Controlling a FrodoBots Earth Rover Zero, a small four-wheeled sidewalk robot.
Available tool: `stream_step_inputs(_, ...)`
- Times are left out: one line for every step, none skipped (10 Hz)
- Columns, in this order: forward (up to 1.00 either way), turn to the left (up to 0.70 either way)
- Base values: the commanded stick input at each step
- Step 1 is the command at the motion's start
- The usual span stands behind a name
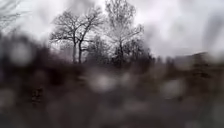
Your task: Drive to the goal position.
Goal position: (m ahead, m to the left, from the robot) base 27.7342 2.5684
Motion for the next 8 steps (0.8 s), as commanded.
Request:
stream_step_inputs(1.0, 0.0)
stream_step_inputs(1.0, 0.0)
stream_step_inputs(1.0, 0.0)
stream_step_inputs(1.0, 0.0)
stream_step_inputs(1.0, 0.0)
stream_step_inputs(1.0, 0.0)
stream_step_inputs(1.0, 0.0)
stream_step_inputs(1.0, 0.0)
